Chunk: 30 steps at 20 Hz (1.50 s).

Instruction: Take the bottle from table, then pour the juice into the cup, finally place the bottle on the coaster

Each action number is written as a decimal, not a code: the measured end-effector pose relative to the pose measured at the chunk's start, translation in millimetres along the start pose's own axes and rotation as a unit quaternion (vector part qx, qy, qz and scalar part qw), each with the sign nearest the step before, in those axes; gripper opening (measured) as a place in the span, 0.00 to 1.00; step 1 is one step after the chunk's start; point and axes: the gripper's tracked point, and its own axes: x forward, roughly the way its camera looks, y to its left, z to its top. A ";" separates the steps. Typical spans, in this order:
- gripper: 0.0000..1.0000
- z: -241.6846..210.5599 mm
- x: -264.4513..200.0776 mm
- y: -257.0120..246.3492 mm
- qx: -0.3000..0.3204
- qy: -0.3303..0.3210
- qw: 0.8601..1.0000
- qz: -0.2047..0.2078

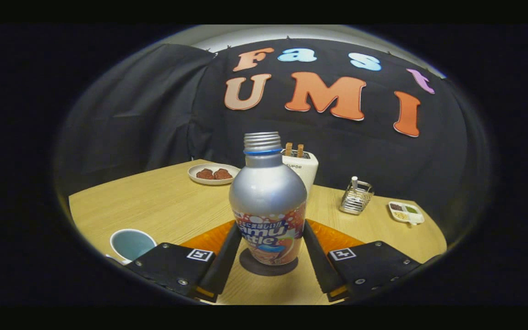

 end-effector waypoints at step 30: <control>0.98 -1.1 -36.3 -15.5 0.054 0.004 0.999 -0.001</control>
